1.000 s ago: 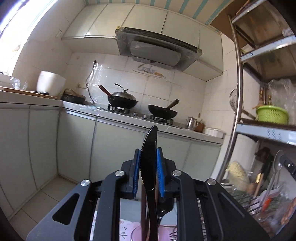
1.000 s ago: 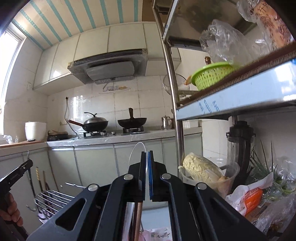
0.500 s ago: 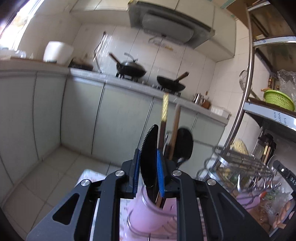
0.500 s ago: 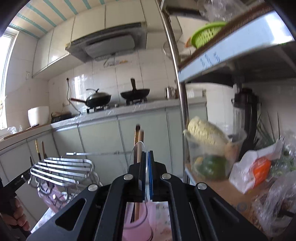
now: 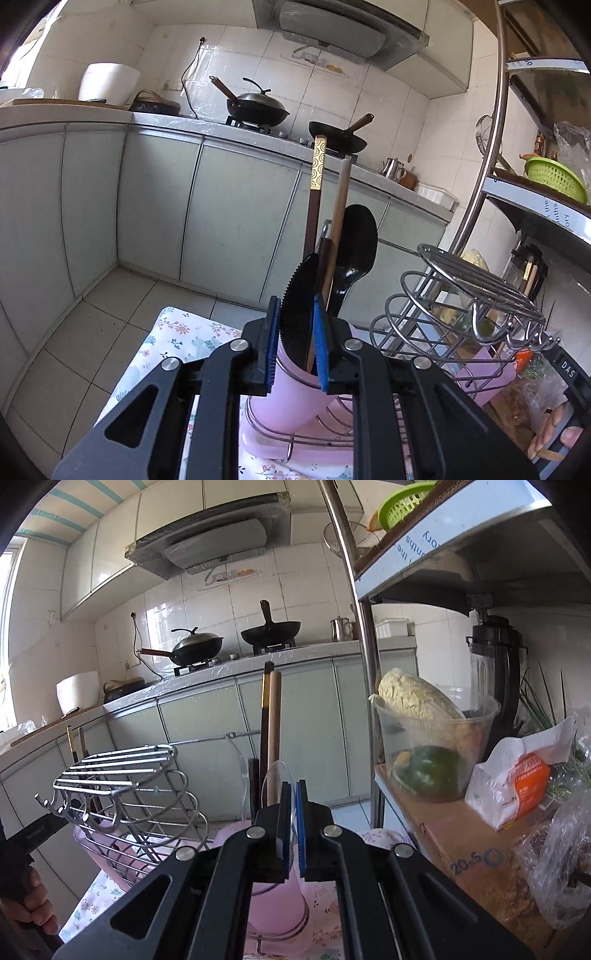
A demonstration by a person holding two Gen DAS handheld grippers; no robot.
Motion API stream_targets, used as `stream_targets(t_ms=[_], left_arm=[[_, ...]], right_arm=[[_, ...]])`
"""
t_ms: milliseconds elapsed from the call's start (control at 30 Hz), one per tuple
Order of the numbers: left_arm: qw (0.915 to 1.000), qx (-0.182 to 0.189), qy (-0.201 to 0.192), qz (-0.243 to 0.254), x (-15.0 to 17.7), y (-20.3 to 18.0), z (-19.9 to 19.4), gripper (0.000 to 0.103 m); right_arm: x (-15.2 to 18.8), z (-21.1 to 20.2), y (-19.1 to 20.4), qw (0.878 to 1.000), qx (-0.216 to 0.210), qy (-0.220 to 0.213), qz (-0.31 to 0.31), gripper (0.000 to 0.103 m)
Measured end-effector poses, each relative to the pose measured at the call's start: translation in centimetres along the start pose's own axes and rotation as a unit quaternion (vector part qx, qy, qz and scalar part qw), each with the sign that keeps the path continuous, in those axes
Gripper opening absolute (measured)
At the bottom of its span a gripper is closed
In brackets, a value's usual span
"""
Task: Organize utensils
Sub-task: 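Lower the knife into the pink cup with the left tool while the right tool lowers its spoon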
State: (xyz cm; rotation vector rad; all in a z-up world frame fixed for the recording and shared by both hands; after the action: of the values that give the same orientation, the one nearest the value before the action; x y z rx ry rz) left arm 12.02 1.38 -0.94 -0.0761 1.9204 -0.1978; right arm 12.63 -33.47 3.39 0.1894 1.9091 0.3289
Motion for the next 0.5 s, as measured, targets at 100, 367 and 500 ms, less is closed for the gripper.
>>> stream_targets(t_ms=[100,367,500], left_arm=[[1.0000,0.001,0.006,0.001,0.2,-0.1,0.0,0.017],[0.9998,0.008,0.018,-0.001,0.1,-0.3,0.0,0.020],[0.9998,0.009,0.018,0.008,-0.1,-0.6,-0.2,0.036]], right_arm=[[0.2,0.2,-0.1,1.000,0.000,0.007,-0.001,0.003],[0.9,0.7,0.2,1.000,-0.006,0.024,-0.007,0.004],[1.2,1.2,0.3,0.999,-0.010,0.046,-0.007,0.009]])
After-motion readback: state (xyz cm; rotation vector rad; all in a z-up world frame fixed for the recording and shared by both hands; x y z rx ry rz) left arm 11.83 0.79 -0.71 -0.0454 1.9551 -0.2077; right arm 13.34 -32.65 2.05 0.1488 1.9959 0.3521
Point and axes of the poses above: each gripper's, at about its wrist camera, not at the fingertips, and z roughly the way its jaws point, y to its left, x to its underside, the point moved 2 cm from there along z, roughly the way its jaws point, and after that the axes turned 8 degrees about z, right-handed, at the moved point
